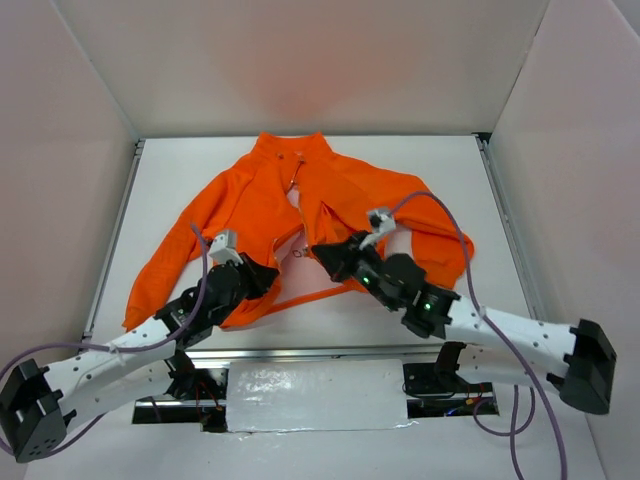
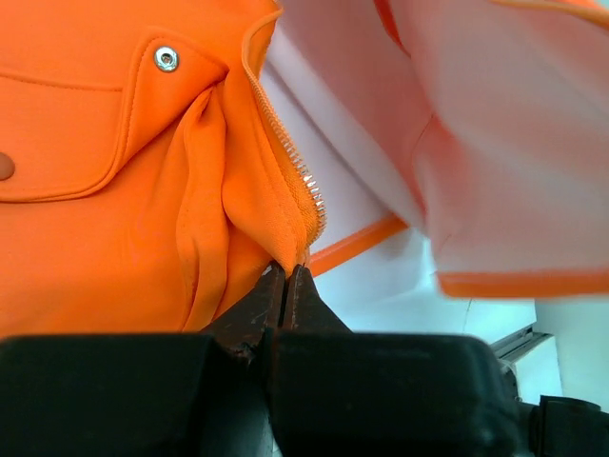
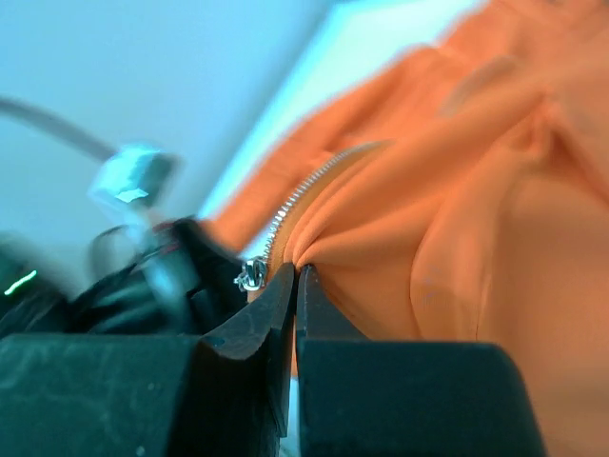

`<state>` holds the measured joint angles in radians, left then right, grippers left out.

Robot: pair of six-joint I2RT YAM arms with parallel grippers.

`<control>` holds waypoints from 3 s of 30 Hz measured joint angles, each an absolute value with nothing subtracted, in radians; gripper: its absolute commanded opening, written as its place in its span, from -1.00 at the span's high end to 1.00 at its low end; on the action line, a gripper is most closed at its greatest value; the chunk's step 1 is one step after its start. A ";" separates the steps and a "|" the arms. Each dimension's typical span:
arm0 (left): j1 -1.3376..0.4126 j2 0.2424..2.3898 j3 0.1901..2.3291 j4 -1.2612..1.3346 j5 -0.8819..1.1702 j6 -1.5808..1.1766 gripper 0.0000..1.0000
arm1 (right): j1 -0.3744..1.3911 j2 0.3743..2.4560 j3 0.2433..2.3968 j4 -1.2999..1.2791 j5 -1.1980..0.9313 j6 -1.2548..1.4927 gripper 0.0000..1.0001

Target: Zip up the jacket

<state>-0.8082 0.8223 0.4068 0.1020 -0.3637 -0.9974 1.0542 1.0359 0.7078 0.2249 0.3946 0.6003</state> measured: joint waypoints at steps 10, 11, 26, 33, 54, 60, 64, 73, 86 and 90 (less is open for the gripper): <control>-0.808 0.696 0.406 0.023 -0.417 -0.993 1.00 | 0.913 1.019 0.273 0.704 0.086 0.520 1.00; -0.808 0.698 0.406 0.016 -0.417 -0.992 1.00 | 0.914 1.039 0.254 0.717 0.070 0.523 1.00; -0.808 0.672 0.318 0.247 -0.227 -0.886 1.00 | 0.928 1.022 0.270 0.692 0.064 0.652 1.00; -0.808 0.739 0.231 0.421 -0.193 -0.915 1.00 | 1.014 1.010 0.270 0.624 0.180 0.769 1.00; -0.815 0.791 0.176 0.552 -0.144 -1.020 1.00 | 1.089 1.141 0.337 0.554 0.342 0.873 1.00; -0.815 0.780 0.175 0.527 -0.132 -1.050 1.00 | 1.091 1.170 0.352 0.542 0.345 0.875 1.00; -0.815 0.783 0.175 0.529 -0.123 -1.053 1.00 | 1.091 1.185 0.365 0.537 0.344 0.875 1.00; -0.815 0.822 0.174 0.550 -0.101 -1.054 1.00 | 1.091 1.194 0.374 0.535 0.345 0.875 1.00; -0.815 0.822 0.174 0.553 -0.098 -1.053 1.00 | 1.091 1.203 0.379 0.533 0.345 0.875 1.00; -0.815 0.822 0.174 0.552 -0.098 -1.053 1.00 | 1.091 1.203 0.379 0.533 0.345 0.875 1.00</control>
<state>-0.8154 0.8223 0.1738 0.5518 -0.0978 -1.0531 1.0912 1.2034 0.3794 0.5331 0.3450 0.8745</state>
